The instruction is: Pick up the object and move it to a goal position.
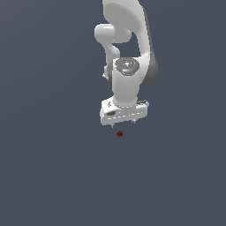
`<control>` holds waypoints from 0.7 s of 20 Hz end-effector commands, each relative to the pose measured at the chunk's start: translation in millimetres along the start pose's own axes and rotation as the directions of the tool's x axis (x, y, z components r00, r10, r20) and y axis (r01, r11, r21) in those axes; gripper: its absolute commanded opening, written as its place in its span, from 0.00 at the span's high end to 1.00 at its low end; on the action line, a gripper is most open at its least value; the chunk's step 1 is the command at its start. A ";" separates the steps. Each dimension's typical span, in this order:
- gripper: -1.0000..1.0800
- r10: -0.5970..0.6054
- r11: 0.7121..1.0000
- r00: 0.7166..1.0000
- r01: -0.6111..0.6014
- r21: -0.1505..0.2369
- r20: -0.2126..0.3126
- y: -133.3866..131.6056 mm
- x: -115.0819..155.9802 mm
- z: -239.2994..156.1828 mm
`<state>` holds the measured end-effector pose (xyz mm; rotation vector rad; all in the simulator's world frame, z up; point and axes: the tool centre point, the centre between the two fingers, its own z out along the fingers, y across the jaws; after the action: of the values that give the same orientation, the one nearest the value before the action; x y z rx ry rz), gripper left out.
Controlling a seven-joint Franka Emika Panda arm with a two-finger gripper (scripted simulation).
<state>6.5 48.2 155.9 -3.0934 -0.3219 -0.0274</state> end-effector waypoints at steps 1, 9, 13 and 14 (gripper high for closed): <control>0.04 -0.053 0.999 0.999 0.053 -0.003 0.002 1.0 -0.8 4.1; 0.04 -0.270 0.963 0.963 0.270 -0.012 0.013 4.4 -4.2 20.7; 0.04 -0.379 0.925 0.925 0.379 -0.013 0.019 5.9 -6.0 29.1; 0.04 -0.405 0.914 0.914 0.406 -0.013 0.020 6.2 -6.5 31.2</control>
<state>2.4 42.4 127.6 -3.0009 -0.8953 -0.0153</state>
